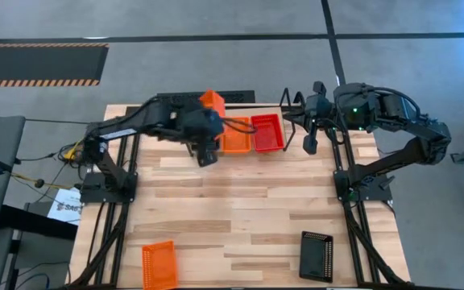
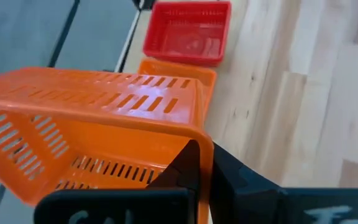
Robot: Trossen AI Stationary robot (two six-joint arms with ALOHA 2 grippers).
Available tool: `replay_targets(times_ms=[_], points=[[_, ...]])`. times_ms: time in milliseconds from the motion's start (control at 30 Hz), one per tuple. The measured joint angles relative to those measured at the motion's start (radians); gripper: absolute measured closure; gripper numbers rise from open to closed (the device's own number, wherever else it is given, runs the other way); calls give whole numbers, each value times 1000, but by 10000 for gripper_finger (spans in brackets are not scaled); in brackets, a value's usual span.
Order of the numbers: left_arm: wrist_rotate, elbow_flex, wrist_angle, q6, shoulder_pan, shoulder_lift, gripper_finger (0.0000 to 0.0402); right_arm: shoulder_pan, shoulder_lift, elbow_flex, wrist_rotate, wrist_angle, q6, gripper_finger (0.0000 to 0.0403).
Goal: Stack baskets on shelf by color
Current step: Stack the orange bin on top of the other orange bin on the shelf
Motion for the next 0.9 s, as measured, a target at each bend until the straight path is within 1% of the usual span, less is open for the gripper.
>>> replay_targets(times_ms=[133, 267, 433, 700, 900], points=[[80, -3, 40, 102, 68, 55, 401, 0, 0, 0, 0, 3, 17, 400], [170, -2, 87, 186, 118, 141, 401, 0, 0, 0, 0, 6, 18, 400], [237, -3, 128, 257, 154, 252, 401, 0, 0, 0, 1, 6, 18, 400], [245, -3, 145, 274, 175, 405, 401, 0, 0, 0, 1, 4, 18, 400], [244, -3, 179, 255, 183, 455, 401, 0, 0, 0, 1, 3, 17, 400]])
